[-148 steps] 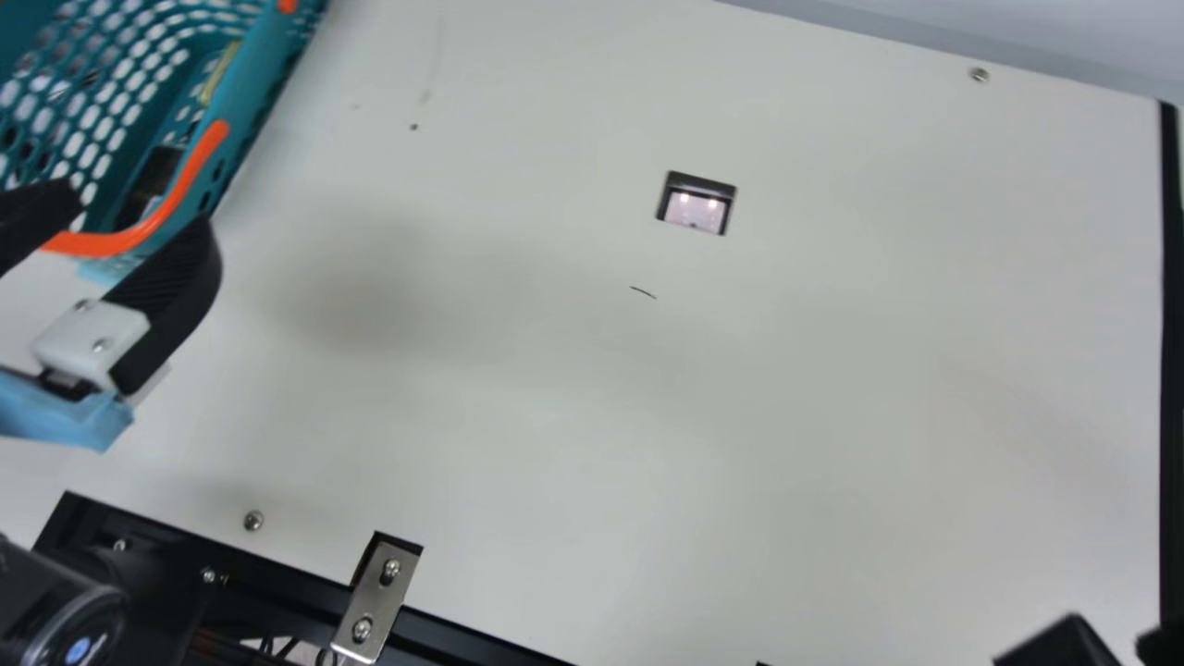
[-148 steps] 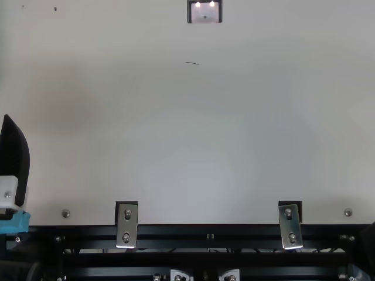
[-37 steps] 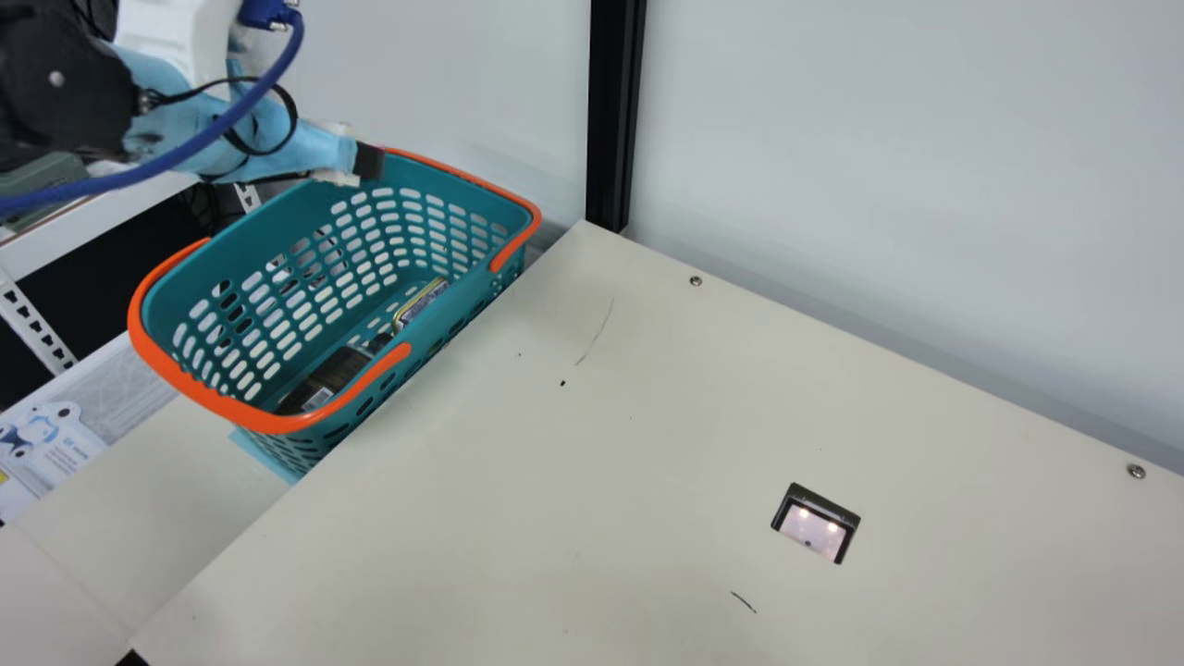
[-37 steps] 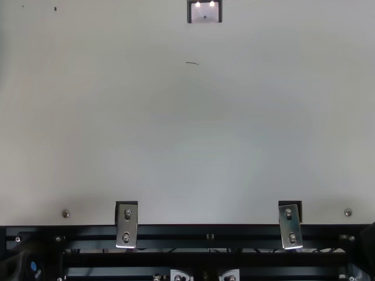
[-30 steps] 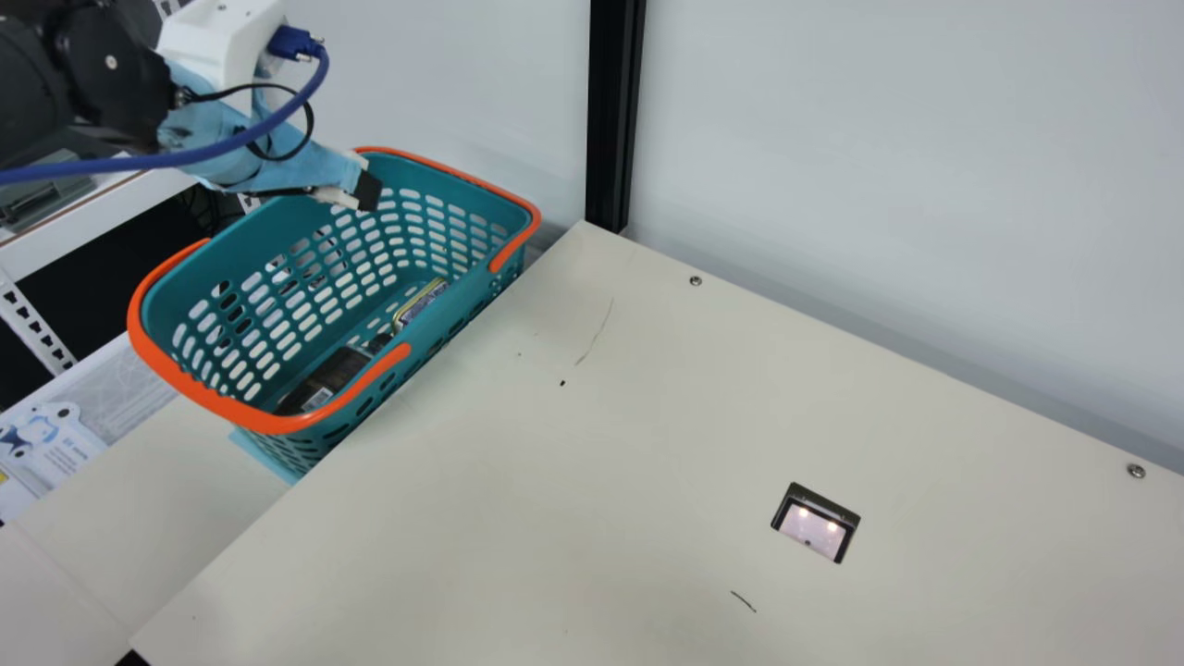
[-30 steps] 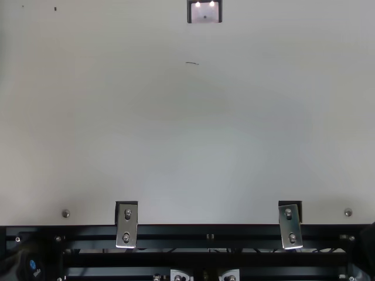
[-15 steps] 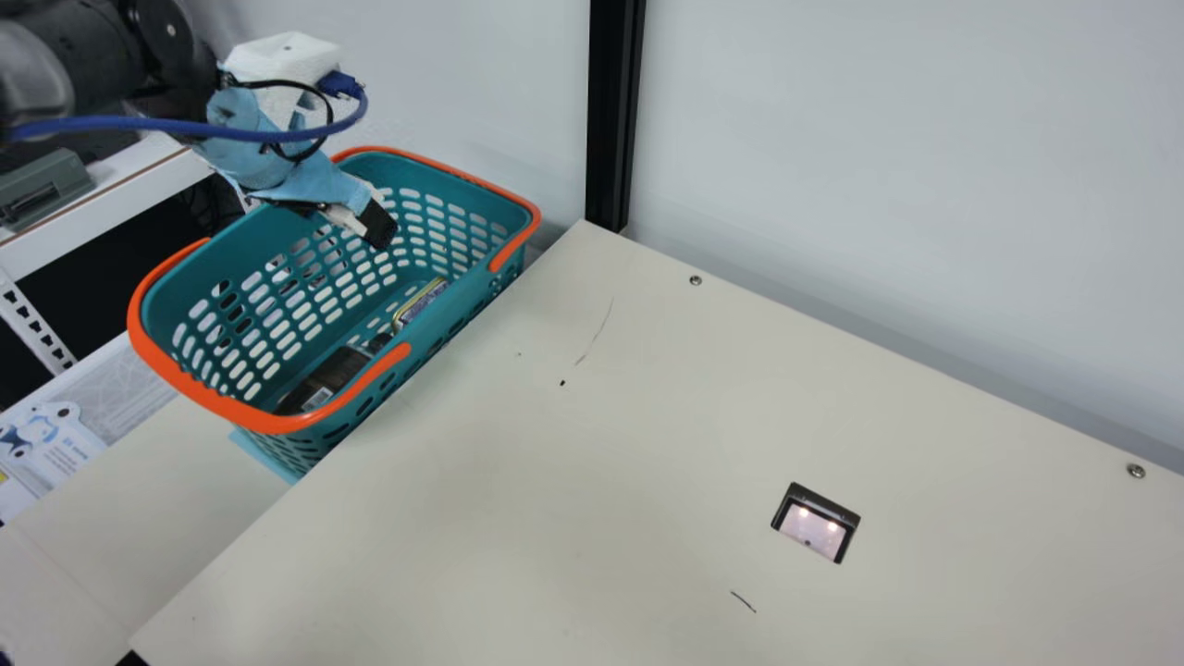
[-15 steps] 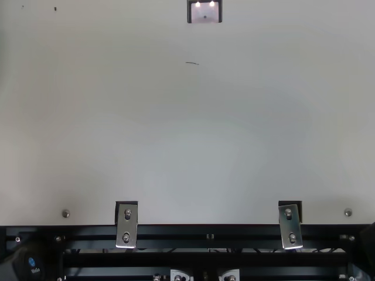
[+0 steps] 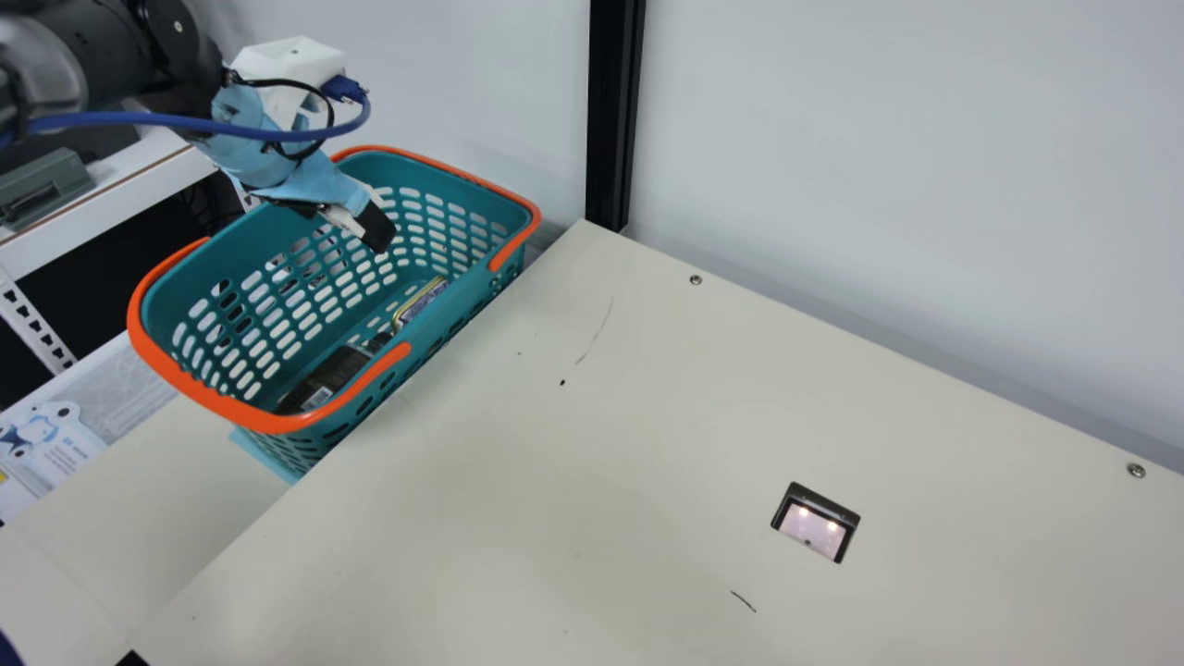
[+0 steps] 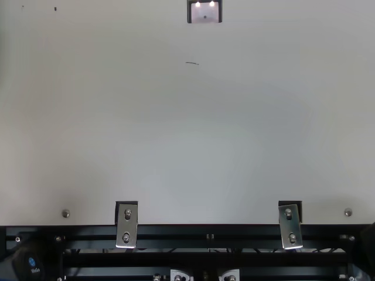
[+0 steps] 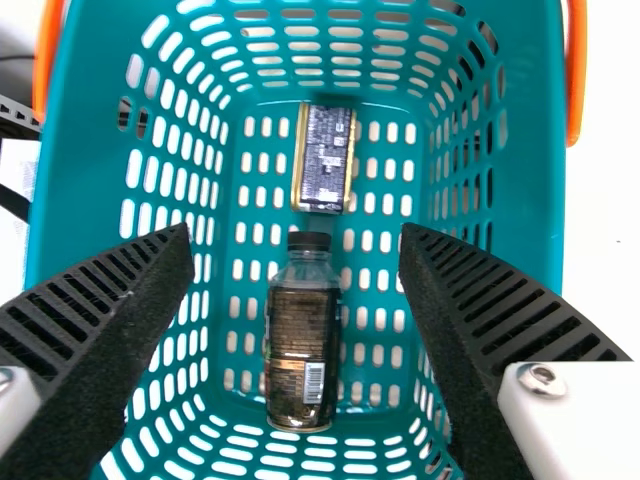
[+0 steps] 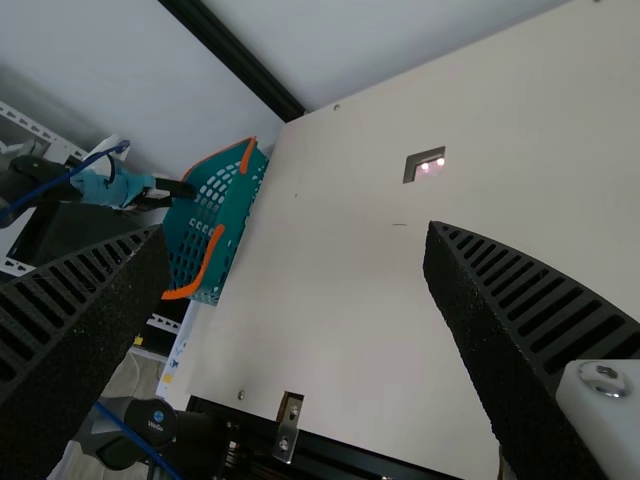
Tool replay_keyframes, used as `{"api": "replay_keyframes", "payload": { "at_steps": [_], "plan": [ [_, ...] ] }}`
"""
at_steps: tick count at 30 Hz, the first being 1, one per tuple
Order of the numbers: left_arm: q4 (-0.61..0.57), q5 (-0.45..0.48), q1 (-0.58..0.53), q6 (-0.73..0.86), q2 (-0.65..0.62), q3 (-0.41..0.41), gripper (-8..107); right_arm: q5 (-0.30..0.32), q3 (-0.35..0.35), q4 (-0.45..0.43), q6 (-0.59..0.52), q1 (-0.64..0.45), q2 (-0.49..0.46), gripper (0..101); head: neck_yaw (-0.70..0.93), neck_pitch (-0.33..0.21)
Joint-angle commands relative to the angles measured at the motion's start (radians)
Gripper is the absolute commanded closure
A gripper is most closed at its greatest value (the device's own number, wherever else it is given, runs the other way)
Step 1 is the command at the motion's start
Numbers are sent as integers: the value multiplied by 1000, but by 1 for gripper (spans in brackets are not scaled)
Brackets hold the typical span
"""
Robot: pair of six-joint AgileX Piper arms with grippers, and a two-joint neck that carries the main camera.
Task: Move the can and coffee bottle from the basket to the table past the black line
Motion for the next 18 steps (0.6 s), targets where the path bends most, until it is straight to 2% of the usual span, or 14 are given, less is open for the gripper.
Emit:
{"api": "replay_keyframes", "payload": {
  "at_steps": [1, 5, 11, 18],
  "plan": [
    [23, 9, -5, -18, 22, -14, 9, 0, 0, 0, 0, 0, 0, 0, -1, -29],
    [89, 45, -24, -70, 94, -78, 9, 0, 0, 0, 0, 0, 0, 0, -1, -29],
    [158, 126, -51, -124, 220, -217, 9, 0, 0, 0, 0, 0, 0, 0, -1, -29],
    [94, 171, -57, -62, 337, -365, 9, 0, 0, 0, 0, 0, 0, 0, -1, -29]
  ]
}}
